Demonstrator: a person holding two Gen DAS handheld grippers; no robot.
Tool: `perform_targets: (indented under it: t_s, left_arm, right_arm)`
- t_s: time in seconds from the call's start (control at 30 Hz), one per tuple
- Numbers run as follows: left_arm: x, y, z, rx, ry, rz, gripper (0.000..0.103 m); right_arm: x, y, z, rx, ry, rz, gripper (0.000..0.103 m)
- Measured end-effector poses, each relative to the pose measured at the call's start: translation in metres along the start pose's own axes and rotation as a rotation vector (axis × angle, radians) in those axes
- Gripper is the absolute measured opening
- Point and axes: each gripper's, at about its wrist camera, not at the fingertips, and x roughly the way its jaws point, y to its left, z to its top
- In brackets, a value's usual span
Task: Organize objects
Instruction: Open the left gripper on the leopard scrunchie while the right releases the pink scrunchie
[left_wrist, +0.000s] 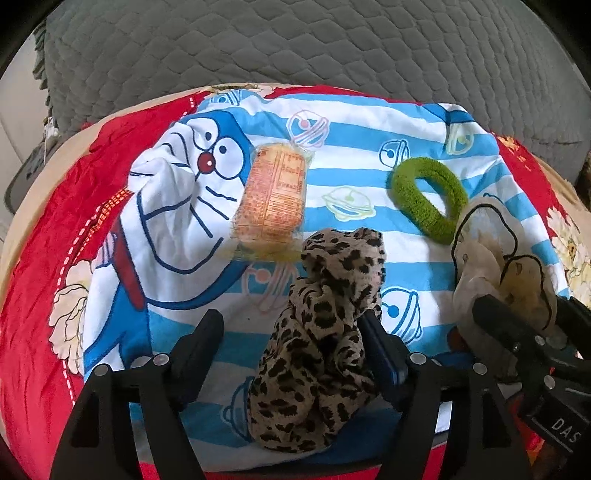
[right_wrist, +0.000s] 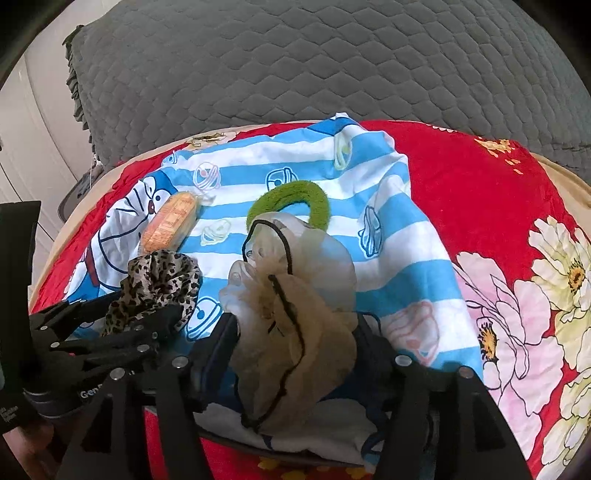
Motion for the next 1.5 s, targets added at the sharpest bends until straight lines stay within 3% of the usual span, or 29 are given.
perform_targets:
  t_s: [0.47,0.83,0.97,1.5]
  left_arm:
    - [-0.011,0.006,0.002,-0.015,-0.003,0.002,0.089]
    - [-0.020,0.012,0.006,-0.047,-0.012,-0.014,0.092]
    - [-0.025,0.015,0.006,-0.076,-0.020,-0.023,0.102]
    - [-0.051,0.013,0.010,-0.069,-0.078,-0.026,0.102]
  right_arm:
    - [-0.003,0.001,0.002,0.000,-0.011,-0.015,0.079]
    - [-0.012,-0.002,0.006,0.015,-0.029,-0.016,0.083]
    - [-0.018,-0.003,0.008,0.018,-0.046,-0.027,0.089]
    - [-0.038,-0.004,0.016,0.024,-0.090,-0.033,0.093]
